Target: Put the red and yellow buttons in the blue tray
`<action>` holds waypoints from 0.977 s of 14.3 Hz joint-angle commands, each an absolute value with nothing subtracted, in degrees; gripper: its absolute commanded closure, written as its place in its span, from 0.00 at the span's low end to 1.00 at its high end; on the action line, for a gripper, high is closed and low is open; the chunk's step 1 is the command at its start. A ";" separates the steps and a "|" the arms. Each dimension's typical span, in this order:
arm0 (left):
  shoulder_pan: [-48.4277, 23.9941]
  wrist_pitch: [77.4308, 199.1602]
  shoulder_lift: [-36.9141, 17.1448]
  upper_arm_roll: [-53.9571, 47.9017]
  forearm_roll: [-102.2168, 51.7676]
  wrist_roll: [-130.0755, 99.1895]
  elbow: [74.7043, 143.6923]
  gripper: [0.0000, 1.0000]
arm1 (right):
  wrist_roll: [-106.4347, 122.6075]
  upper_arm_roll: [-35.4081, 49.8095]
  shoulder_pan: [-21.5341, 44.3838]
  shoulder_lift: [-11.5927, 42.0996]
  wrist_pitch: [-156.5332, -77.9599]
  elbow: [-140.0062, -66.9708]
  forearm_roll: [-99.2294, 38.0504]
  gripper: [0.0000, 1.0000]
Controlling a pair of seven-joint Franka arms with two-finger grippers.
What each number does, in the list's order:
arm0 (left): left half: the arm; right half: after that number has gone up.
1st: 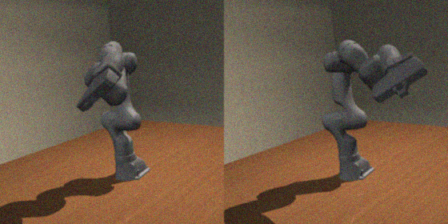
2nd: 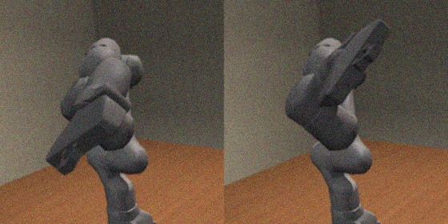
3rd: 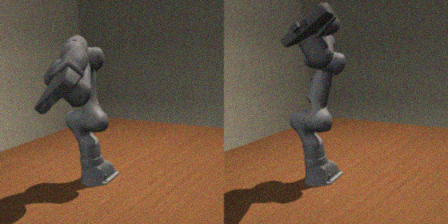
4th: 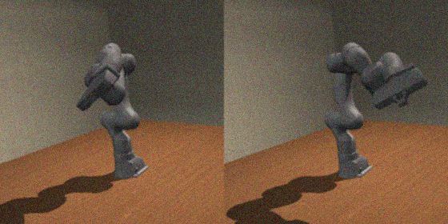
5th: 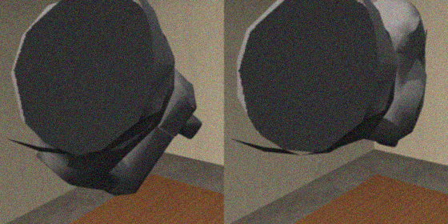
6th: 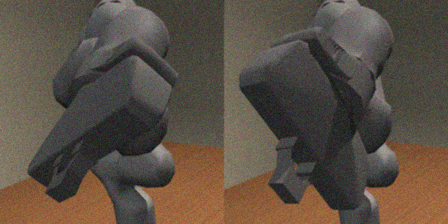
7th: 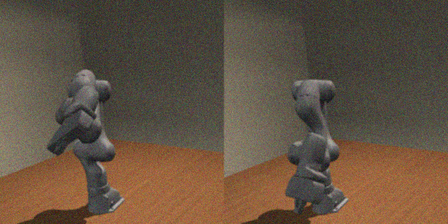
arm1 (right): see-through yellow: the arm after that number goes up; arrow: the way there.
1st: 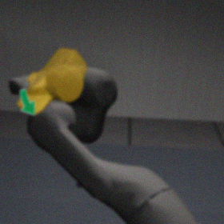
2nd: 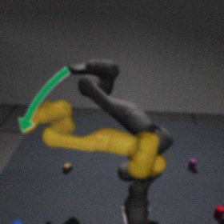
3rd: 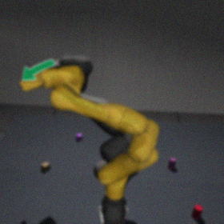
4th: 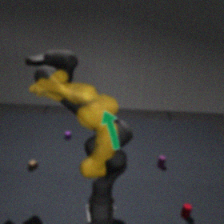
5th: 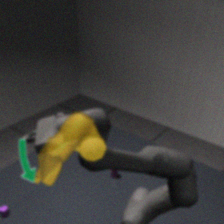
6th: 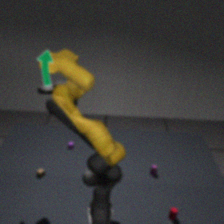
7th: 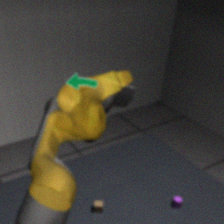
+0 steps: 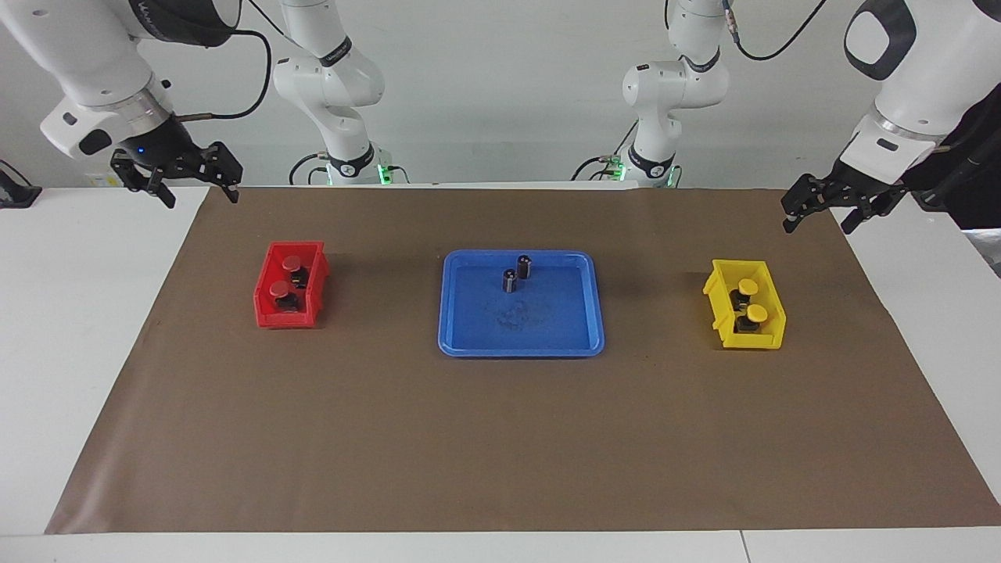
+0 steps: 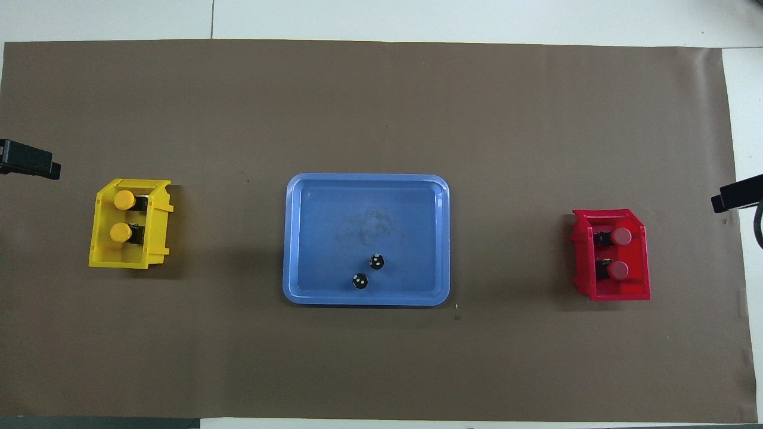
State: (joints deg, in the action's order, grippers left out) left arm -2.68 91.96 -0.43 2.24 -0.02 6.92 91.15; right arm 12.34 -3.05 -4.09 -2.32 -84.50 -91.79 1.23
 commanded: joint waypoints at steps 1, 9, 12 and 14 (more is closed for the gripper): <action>-3.34 92.38 1.23 2.29 1.14 6.42 93.08 0.00 | 11.78 -2.99 -4.04 -2.02 -83.41 -90.88 1.23 0.00; -3.34 91.67 1.23 2.29 1.05 6.24 93.08 0.00 | 11.60 -2.99 -4.04 -2.81 -83.93 -92.55 1.14 0.00; -4.66 91.67 1.23 2.20 0.97 6.33 93.08 0.00 | 11.51 -2.99 -4.04 -4.29 -87.86 -96.47 0.97 0.00; -5.18 91.50 1.23 2.20 0.97 6.42 93.08 0.00 | 11.25 -2.99 -3.43 -7.19 -94.19 -104.11 0.88 0.00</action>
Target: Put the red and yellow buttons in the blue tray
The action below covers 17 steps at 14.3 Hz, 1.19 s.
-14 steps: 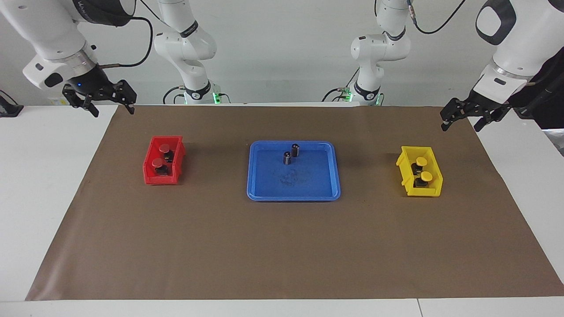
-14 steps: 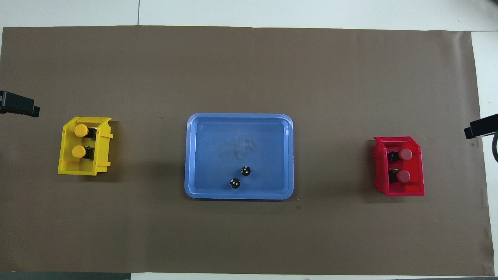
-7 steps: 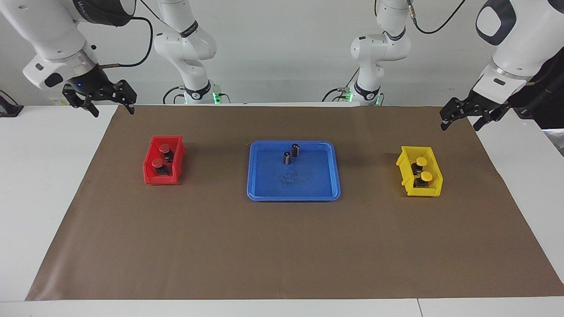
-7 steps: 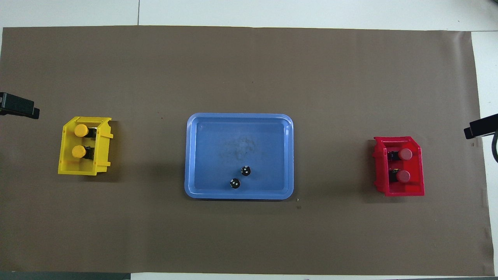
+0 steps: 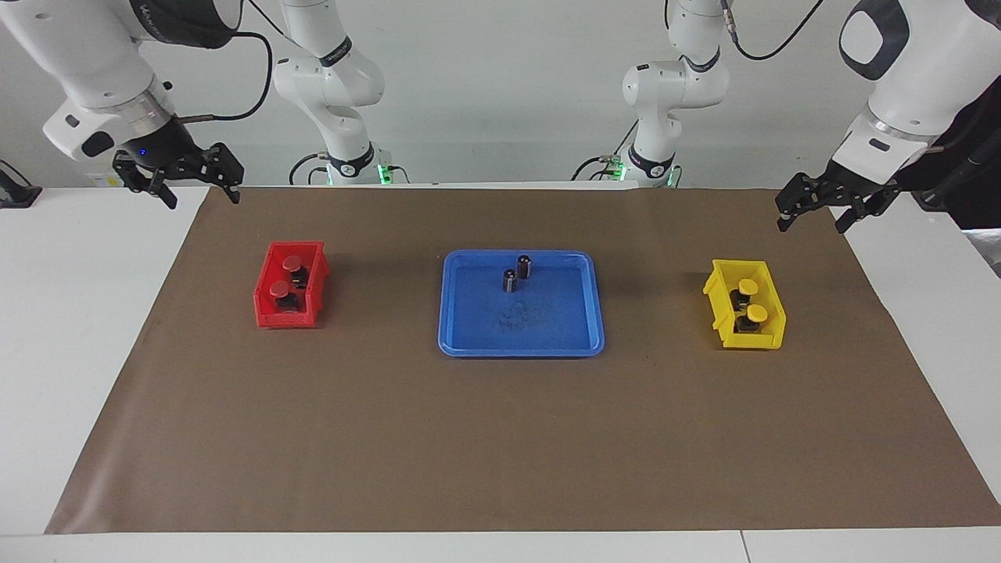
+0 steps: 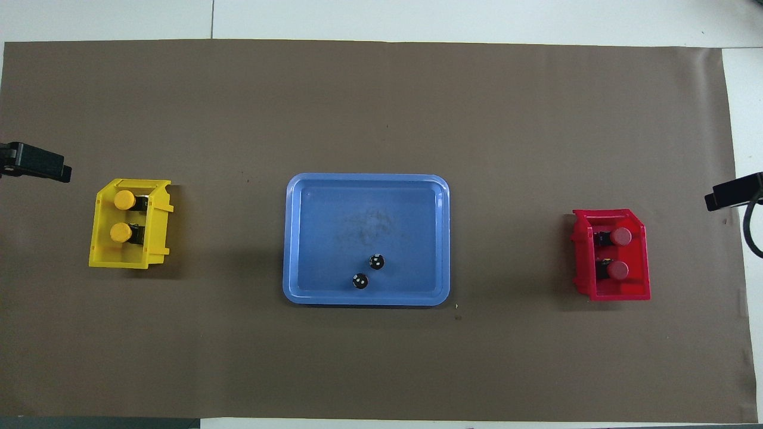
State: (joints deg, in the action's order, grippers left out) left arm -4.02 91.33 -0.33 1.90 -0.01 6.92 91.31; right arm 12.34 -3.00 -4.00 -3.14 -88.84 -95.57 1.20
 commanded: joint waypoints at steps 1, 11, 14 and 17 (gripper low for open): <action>-5.36 91.67 1.23 2.20 0.97 6.50 93.08 0.00 | 11.25 -2.90 -3.43 -8.51 -97.52 -108.15 0.88 0.00; -4.48 91.06 1.23 2.64 0.97 6.42 92.99 0.00 | 11.34 -2.81 -3.17 -3.17 -123.72 -127.16 -0.78 0.20; -5.10 91.23 1.32 2.55 0.97 6.07 92.99 0.00 | 11.43 -2.81 -2.81 -2.81 -124.45 -128.41 -1.05 0.24; -5.36 92.80 2.28 2.46 0.97 6.33 95.34 0.00 | 11.34 -2.81 -2.55 -3.60 -126.47 -131.39 -1.05 0.27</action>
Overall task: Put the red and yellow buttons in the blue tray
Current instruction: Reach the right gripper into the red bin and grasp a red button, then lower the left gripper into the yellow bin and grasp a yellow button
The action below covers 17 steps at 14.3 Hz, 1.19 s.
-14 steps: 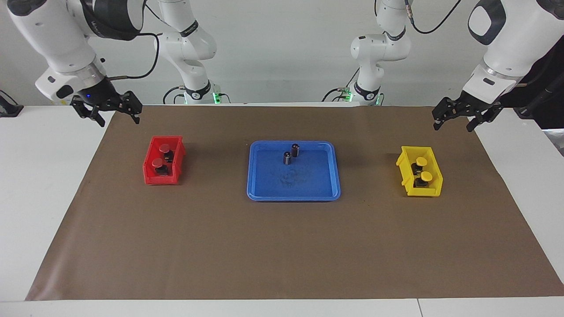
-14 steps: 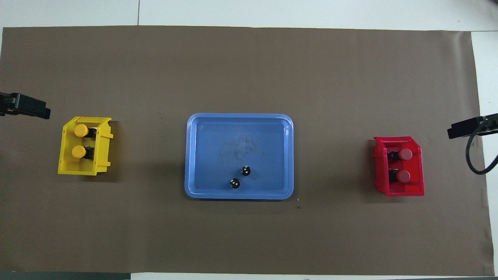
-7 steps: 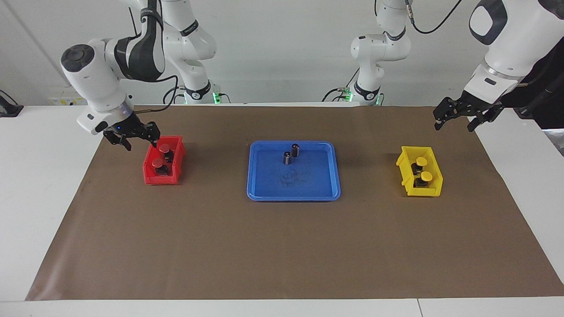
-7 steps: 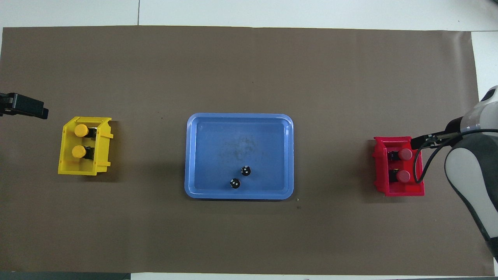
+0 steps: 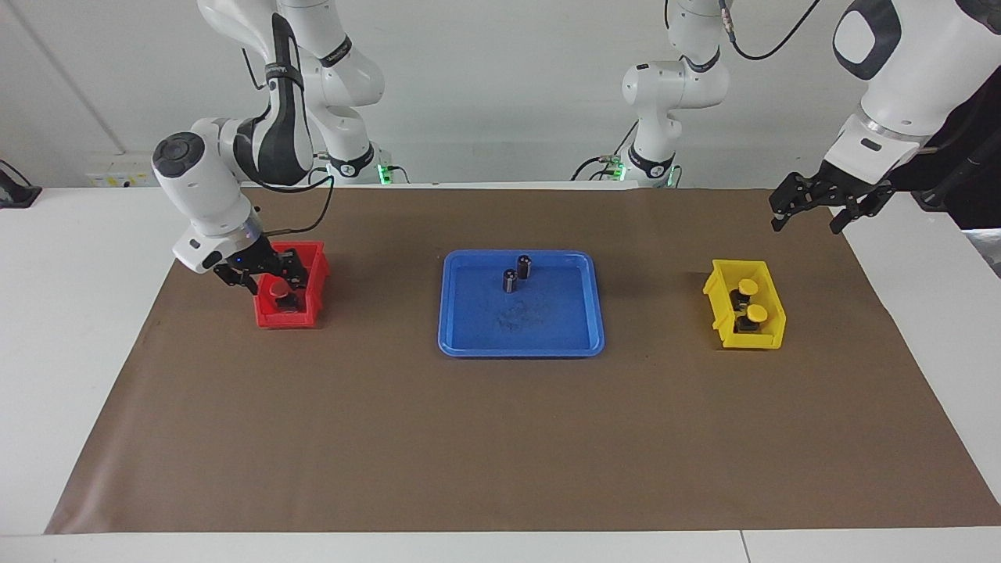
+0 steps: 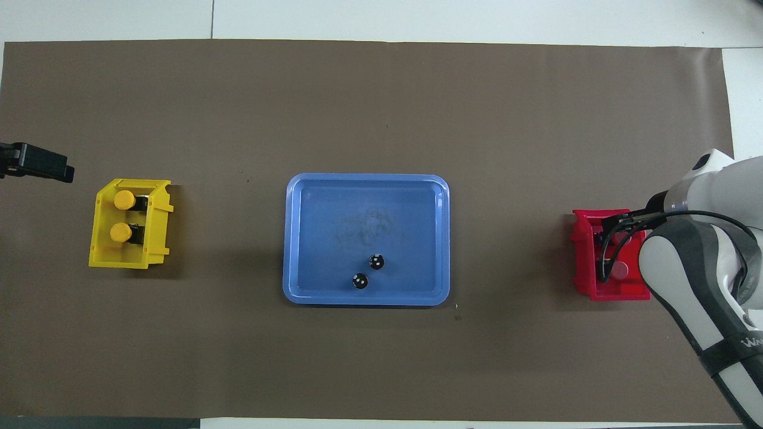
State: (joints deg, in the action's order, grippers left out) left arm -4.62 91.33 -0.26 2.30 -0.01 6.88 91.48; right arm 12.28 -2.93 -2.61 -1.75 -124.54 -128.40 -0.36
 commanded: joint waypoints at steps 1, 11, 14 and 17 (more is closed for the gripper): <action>-5.36 95.94 3.42 2.46 0.97 6.50 98.23 0.00 | 11.34 -2.81 -2.55 -3.69 -126.56 -131.74 -1.05 0.28; -4.48 110.81 0.53 2.46 0.79 6.42 110.99 0.00 | 14.85 -2.99 -2.81 -4.57 -128.67 -133.95 -0.97 0.28; -4.22 114.24 -0.43 2.55 0.79 6.50 113.11 0.00 | 15.20 -2.99 -3.25 -4.14 -128.76 -134.30 -0.97 0.28; -2.29 118.99 -2.28 2.46 0.70 6.68 114.43 0.03 | 16.08 -2.99 -3.34 -3.78 -128.85 -134.30 -0.97 0.28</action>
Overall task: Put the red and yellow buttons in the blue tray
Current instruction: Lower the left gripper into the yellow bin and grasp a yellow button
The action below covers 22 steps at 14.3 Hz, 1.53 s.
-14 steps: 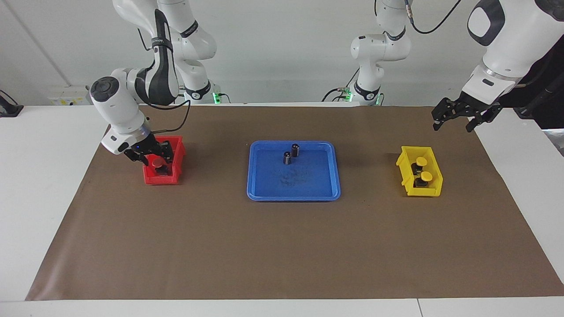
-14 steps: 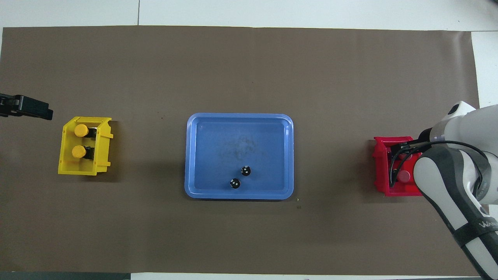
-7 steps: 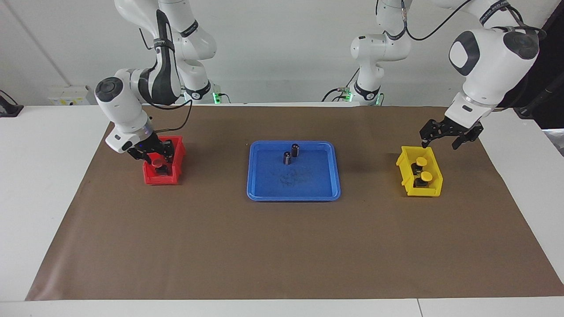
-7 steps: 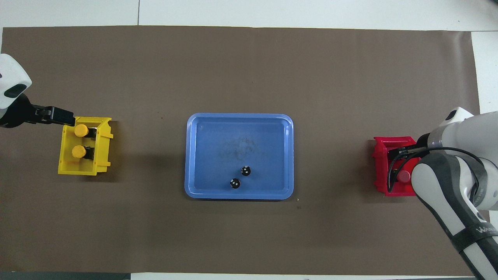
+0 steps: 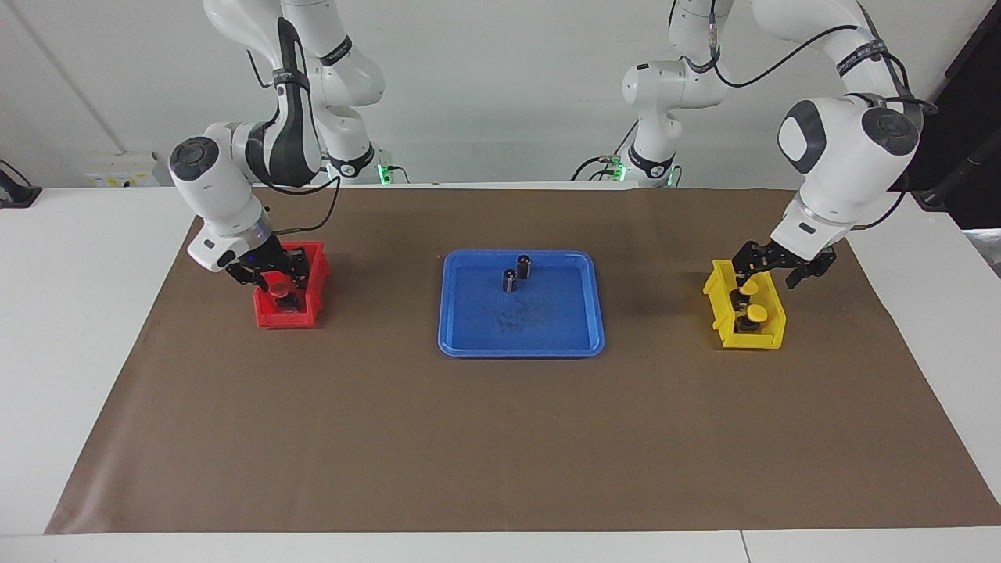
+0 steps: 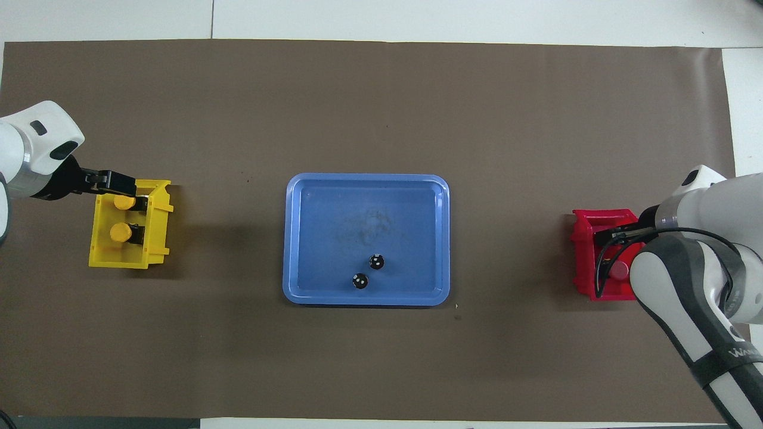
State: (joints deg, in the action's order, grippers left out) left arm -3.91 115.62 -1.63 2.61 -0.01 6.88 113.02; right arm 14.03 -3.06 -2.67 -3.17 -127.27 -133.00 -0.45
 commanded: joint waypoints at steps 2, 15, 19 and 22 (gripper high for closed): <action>-1.59 121.19 -3.68 2.55 0.62 6.59 114.43 0.06 | 16.52 -2.99 -3.34 -3.78 -129.55 -134.47 -0.97 0.28; -1.14 130.25 -6.33 2.46 0.62 6.59 121.37 0.34 | 19.16 -2.99 -4.31 -4.22 -131.57 -136.49 -0.88 0.49; -0.97 130.78 -6.68 2.46 0.62 6.59 122.08 0.34 | 19.07 -2.99 -4.31 -4.13 -130.43 -135.88 -0.88 0.79; -0.97 130.69 -6.77 2.46 0.62 6.50 121.56 0.35 | 18.81 -2.99 -4.05 -2.21 -122.48 -128.80 -0.88 0.80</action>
